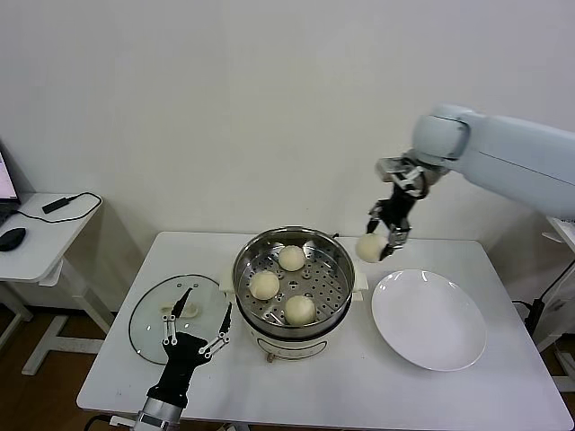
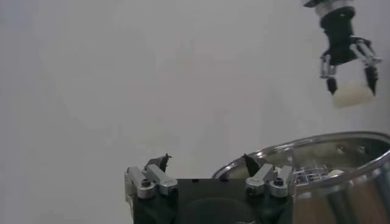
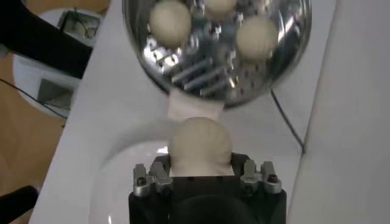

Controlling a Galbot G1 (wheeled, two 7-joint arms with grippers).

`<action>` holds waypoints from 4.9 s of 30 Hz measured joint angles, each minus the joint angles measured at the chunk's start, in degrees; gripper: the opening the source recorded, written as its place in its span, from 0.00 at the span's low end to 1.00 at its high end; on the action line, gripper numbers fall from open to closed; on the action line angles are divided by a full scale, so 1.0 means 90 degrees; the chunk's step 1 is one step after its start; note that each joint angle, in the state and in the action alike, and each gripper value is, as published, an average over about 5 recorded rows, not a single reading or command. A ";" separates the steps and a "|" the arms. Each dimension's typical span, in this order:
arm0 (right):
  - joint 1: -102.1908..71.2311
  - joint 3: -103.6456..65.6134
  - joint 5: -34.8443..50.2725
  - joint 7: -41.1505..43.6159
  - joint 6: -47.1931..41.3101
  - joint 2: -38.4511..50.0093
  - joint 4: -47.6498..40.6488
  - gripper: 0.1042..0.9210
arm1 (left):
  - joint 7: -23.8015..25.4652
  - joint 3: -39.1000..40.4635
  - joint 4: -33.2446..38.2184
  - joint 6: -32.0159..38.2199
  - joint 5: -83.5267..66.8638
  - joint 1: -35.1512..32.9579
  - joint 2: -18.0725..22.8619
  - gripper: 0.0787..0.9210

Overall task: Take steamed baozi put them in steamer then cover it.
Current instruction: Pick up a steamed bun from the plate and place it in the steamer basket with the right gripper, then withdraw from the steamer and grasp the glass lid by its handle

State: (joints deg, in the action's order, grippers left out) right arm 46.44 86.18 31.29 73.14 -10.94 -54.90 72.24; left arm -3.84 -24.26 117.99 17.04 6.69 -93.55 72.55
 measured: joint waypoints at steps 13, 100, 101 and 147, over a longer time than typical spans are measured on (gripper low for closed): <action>-0.0454 0.0270 0.0155 -0.0538 -0.0297 -0.0973 -0.0205 0.67 | -0.0011 -0.0054 -0.0024 0.0032 -0.0013 -0.0009 -0.0003 0.88; -1.1877 -1.1788 -0.1039 -1.0173 0.3652 -0.0205 0.1784 0.88 | -0.0902 -0.1104 -0.1588 -0.0958 0.5553 0.0691 -0.0553 0.88; -1.2012 -1.1876 -0.1062 -1.0162 0.3672 -0.0273 0.1789 0.88 | -0.0930 -0.1114 -0.1683 -0.0949 0.5731 0.0705 -0.0548 0.88; -1.3441 -1.2900 -0.1533 -1.0031 0.3893 -0.1148 0.1703 0.88 | -0.2111 -0.0566 -0.4458 -0.1114 0.8176 0.2640 -0.0162 0.88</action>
State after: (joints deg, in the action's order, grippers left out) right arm -74.53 -29.92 17.49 -17.14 24.10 -65.23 87.57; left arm -22.84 -29.35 77.87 7.01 80.27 -69.79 71.09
